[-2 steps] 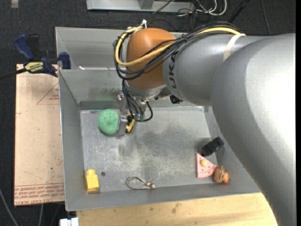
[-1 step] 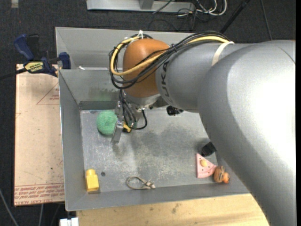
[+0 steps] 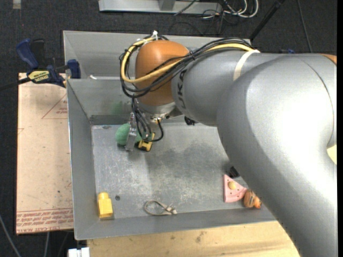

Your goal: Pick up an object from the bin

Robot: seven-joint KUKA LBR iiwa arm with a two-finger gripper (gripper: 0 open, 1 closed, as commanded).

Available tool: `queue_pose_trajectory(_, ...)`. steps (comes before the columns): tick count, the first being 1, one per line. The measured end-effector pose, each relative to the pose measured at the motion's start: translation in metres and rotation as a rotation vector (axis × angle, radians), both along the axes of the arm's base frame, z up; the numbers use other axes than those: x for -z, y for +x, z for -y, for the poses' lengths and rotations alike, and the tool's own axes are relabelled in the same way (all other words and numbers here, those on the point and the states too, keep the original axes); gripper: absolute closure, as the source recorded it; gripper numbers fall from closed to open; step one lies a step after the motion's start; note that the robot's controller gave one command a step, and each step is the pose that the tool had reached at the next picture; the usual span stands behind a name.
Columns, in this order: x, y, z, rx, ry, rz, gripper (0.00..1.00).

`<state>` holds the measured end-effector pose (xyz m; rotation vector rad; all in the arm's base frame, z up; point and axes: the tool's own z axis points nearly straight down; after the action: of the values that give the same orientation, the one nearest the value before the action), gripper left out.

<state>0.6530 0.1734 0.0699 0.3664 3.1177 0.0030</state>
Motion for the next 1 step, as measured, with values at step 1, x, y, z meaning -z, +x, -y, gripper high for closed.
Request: queue_pose_trajectory(1,0.0,0.0,0.0001,0.0,0.0,0.0,1.0)
